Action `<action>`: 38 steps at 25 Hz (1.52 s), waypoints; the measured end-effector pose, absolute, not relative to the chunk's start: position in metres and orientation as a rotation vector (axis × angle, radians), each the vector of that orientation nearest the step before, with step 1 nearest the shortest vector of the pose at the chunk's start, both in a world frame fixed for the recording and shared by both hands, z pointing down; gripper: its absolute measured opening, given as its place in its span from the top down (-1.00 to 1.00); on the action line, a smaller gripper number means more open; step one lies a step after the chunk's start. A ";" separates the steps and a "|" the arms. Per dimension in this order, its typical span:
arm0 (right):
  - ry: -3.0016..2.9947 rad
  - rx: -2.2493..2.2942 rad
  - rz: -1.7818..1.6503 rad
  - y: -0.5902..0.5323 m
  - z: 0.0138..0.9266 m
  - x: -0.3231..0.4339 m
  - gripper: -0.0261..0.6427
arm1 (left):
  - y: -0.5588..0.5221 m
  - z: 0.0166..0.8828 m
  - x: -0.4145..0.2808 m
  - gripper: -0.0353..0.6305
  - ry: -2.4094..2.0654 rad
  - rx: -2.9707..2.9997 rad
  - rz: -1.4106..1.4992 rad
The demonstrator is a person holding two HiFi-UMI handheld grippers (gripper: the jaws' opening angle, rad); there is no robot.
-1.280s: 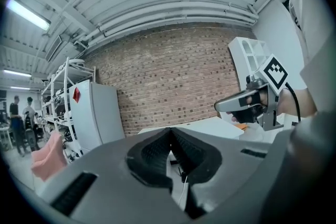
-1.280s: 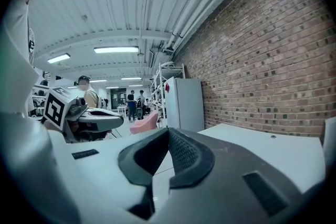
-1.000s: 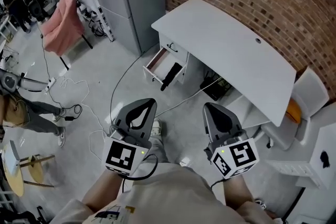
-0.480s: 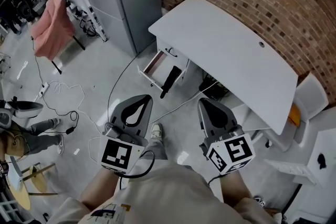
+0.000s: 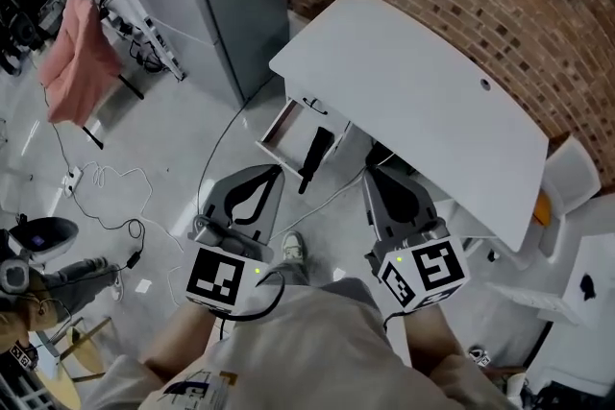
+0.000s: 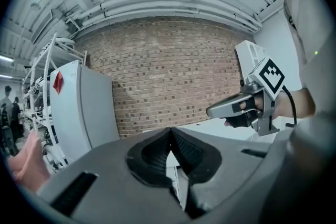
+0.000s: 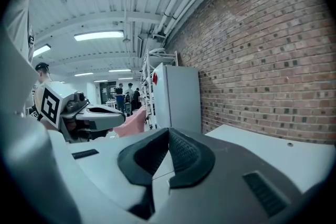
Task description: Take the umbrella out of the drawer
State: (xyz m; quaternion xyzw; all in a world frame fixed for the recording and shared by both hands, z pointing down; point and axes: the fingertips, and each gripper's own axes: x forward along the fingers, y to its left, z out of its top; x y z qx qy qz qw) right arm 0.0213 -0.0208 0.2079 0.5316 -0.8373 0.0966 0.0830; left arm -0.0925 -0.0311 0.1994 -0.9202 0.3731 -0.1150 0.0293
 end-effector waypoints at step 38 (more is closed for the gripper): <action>-2.488 1.473 0.295 -0.138 0.267 0.071 0.90 | -0.150 0.275 -0.037 0.87 1.273 -2.841 -0.535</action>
